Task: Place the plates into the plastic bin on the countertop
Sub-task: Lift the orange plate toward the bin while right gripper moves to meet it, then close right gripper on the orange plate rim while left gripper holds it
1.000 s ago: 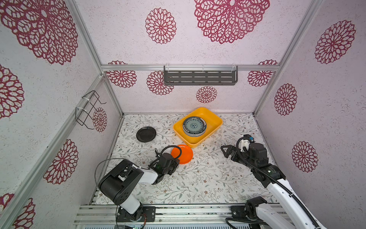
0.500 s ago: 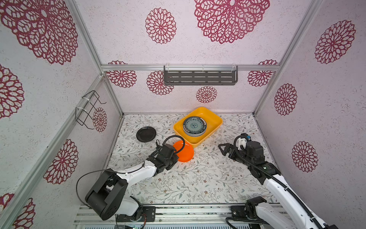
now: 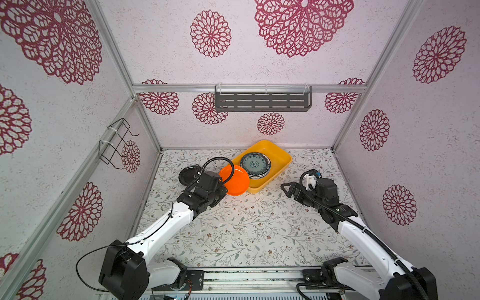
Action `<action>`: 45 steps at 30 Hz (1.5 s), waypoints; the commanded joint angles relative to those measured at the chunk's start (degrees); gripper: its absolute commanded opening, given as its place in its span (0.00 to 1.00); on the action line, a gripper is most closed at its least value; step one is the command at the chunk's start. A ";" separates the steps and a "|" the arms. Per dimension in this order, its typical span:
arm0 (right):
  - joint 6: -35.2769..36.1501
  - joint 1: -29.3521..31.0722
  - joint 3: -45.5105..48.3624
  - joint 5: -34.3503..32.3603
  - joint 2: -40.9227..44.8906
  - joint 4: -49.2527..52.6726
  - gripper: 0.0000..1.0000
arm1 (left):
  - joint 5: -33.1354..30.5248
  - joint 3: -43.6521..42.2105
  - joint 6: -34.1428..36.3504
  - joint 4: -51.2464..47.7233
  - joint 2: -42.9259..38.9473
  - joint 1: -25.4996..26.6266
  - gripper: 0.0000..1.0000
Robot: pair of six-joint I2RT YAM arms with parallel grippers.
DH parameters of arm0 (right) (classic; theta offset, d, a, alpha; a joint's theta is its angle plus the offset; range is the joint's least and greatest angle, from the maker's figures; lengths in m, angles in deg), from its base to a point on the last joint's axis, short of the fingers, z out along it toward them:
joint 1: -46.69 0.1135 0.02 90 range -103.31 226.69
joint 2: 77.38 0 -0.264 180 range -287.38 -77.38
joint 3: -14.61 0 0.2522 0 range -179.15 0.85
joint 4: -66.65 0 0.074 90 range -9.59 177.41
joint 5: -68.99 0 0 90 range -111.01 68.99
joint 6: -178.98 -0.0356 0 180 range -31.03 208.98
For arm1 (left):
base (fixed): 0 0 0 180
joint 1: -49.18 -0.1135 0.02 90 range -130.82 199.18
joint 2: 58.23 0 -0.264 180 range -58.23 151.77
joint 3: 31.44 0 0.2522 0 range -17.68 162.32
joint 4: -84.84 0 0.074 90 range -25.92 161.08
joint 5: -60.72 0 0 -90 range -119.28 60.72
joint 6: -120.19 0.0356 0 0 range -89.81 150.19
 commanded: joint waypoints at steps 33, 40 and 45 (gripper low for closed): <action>-6.24 1.33 -40.25 10.87 -43.37 -11.99 0.36 | 31.33 43.13 22.29 -5.53 35.59 -8.96 0.00; -7.85 1.29 -41.47 10.64 -45.84 -11.82 0.12 | 32.84 44.58 22.20 -4.87 37.05 -10.08 0.16; -7.53 1.35 -41.97 9.55 -46.68 -11.11 0.00 | 31.22 44.61 23.15 -4.11 36.84 -10.80 0.33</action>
